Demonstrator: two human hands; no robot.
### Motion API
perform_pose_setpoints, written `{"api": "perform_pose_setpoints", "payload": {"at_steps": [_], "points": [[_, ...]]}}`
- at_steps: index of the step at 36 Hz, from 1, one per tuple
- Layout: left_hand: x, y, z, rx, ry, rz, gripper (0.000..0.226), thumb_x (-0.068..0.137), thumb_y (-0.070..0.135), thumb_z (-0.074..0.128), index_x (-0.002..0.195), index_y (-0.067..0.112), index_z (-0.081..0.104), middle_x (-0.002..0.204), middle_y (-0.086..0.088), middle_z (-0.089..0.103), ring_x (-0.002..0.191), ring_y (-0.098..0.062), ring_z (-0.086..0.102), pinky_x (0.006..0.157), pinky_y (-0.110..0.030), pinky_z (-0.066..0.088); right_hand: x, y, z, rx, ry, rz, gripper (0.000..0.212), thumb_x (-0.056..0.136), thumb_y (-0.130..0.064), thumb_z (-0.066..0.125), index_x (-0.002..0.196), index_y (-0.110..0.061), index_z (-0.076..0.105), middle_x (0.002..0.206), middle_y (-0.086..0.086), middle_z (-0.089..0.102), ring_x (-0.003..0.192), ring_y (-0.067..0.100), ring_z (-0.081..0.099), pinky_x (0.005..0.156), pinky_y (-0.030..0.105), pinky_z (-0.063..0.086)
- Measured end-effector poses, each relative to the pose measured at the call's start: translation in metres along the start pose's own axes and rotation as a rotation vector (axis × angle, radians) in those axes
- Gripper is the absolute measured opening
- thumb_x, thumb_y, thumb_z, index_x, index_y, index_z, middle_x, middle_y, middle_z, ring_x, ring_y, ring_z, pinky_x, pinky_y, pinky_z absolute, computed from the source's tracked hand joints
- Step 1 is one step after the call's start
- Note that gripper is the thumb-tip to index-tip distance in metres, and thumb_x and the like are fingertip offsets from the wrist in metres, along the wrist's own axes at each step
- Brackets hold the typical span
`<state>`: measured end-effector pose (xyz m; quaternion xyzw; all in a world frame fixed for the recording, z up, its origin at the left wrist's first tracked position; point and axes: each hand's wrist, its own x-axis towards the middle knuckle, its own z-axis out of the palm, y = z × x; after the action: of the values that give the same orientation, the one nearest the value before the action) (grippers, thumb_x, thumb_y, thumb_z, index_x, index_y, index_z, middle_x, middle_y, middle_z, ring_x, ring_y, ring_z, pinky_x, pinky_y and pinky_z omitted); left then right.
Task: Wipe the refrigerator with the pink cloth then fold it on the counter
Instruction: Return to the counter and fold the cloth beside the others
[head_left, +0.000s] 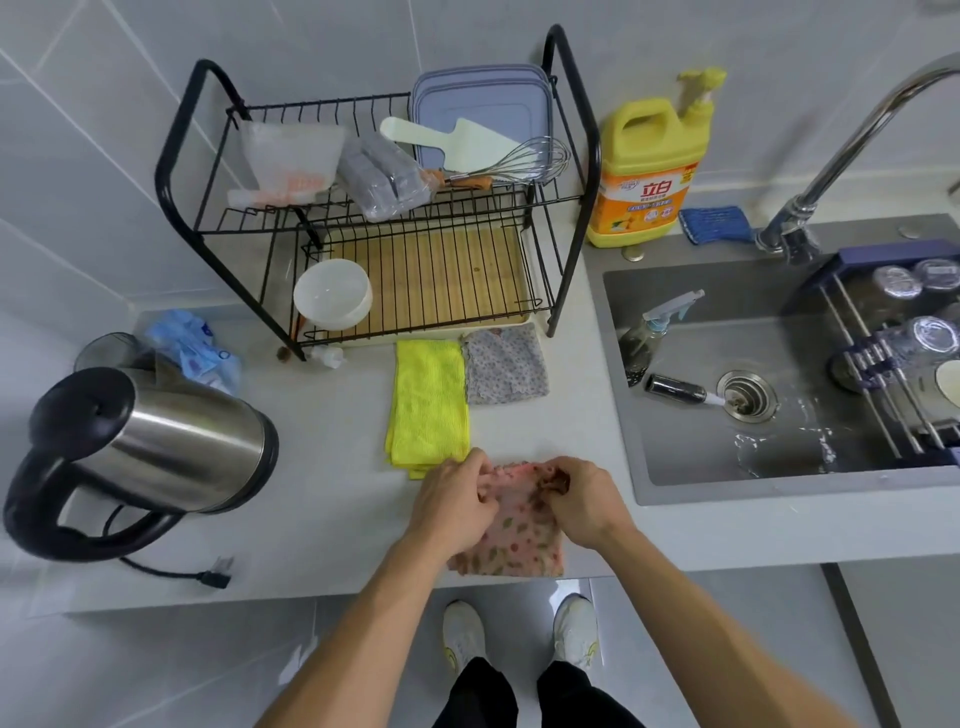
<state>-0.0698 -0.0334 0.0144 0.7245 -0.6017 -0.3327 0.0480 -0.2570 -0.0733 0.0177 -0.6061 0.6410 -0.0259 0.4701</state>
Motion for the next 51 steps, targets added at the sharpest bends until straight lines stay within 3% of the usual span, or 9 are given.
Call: {"api": "perform_pose_setpoints", "payload": {"at_steps": [4, 8, 17, 21, 24, 29, 36, 42, 51], "points": [[0.005, 0.009, -0.018, -0.134, -0.027, -0.026, 0.011, 0.085, 0.016, 0.068, 0.096, 0.019, 0.068, 0.095, -0.001, 0.072, 0.091, -0.024, 0.065, 0.08, -0.04, 0.055, -0.002, -0.007, -0.013, 0.011, 0.034, -0.013, 0.02, 0.089, -0.002, 0.06, 0.096, -0.017, 0.072, 0.092, 0.001, 0.071, 0.089, 0.025, 0.066, 0.077, 0.032, 0.053], [0.006, 0.025, -0.042, -0.265, 0.147, -0.011, 0.018, 0.086, 0.013, 0.073, 0.087, 0.028, 0.064, 0.084, 0.011, 0.068, 0.08, -0.014, 0.064, 0.066, -0.029, 0.045, -0.004, -0.023, -0.031, 0.099, 0.211, -0.133, 0.019, 0.087, 0.001, 0.064, 0.098, -0.013, 0.071, 0.095, 0.0, 0.068, 0.092, 0.023, 0.062, 0.077, 0.031, 0.047], [0.006, 0.029, -0.033, -0.23, 0.458, 0.191, 0.025, 0.077, -0.003, 0.074, 0.093, 0.015, 0.067, 0.095, 0.007, 0.065, 0.094, -0.018, 0.058, 0.079, -0.033, 0.049, -0.006, -0.018, -0.031, 0.001, 0.5, -0.407, 0.027, 0.077, 0.009, 0.068, 0.094, -0.012, 0.072, 0.095, -0.006, 0.059, 0.092, 0.014, 0.047, 0.073, 0.011, 0.037], [0.0, 0.008, 0.007, -0.058, 0.223, 0.124, 0.024, 0.081, 0.003, 0.068, 0.101, 0.018, 0.068, 0.106, 0.001, 0.064, 0.105, -0.027, 0.06, 0.086, -0.041, 0.049, -0.004, 0.008, -0.014, -0.201, 0.171, -0.28, 0.015, 0.084, -0.006, 0.07, 0.097, -0.013, 0.073, 0.107, 0.004, 0.065, 0.106, 0.03, 0.058, 0.086, 0.037, 0.05], [-0.009, -0.004, 0.027, -0.032, 0.047, 0.046, 0.032, 0.09, 0.01, 0.065, 0.118, 0.023, 0.072, 0.123, 0.005, 0.064, 0.116, -0.021, 0.06, 0.096, -0.036, 0.048, -0.008, 0.019, -0.008, -0.242, -0.031, -0.132, 0.023, 0.089, -0.037, 0.077, 0.104, -0.02, 0.075, 0.11, 0.001, 0.065, 0.105, 0.024, 0.062, 0.09, 0.032, 0.05], [-0.003, 0.002, 0.027, -0.098, 0.139, 0.005, 0.025, 0.094, 0.013, 0.061, 0.115, 0.022, 0.072, 0.12, 0.003, 0.069, 0.111, -0.022, 0.063, 0.091, -0.036, 0.049, -0.003, 0.016, 0.001, -0.047, 0.148, -0.054, 0.022, 0.093, -0.035, 0.075, 0.108, -0.02, 0.067, 0.109, -0.002, 0.065, 0.097, 0.02, 0.061, 0.077, 0.028, 0.042], [0.023, 0.008, 0.013, -0.215, 0.051, -0.104, 0.025, 0.099, 0.017, 0.057, 0.118, 0.026, 0.071, 0.12, 0.008, 0.074, 0.107, -0.021, 0.068, 0.092, -0.038, 0.057, 0.017, -0.006, 0.013, 0.261, 0.279, 0.109, 0.046, 0.097, -0.041, 0.073, 0.132, -0.015, 0.061, 0.103, -0.003, 0.069, 0.096, 0.023, 0.066, 0.087, 0.034, 0.053], [0.025, 0.008, 0.016, -0.348, 0.011, -0.157, 0.025, 0.102, 0.02, 0.056, 0.121, 0.028, 0.071, 0.121, 0.008, 0.073, 0.109, -0.017, 0.068, 0.096, -0.035, 0.056, 0.031, -0.01, 0.015, 0.378, 0.36, 0.198, 0.004, 0.098, -0.023, 0.07, 0.1, -0.02, 0.07, 0.09, -0.003, 0.069, 0.092, 0.028, 0.069, 0.08, 0.033, 0.052], [0.029, 0.005, 0.012, -0.546, 0.094, -0.234, 0.028, 0.104, 0.016, 0.053, 0.119, 0.026, 0.074, 0.121, 0.006, 0.073, 0.098, -0.007, 0.065, 0.089, -0.025, 0.05, 0.025, -0.016, 0.026, 0.297, 0.336, -0.042, 0.009, 0.094, -0.015, 0.069, 0.091, -0.017, 0.061, 0.089, -0.003, 0.066, 0.081, 0.011, 0.061, 0.072, 0.029, 0.043]]}}
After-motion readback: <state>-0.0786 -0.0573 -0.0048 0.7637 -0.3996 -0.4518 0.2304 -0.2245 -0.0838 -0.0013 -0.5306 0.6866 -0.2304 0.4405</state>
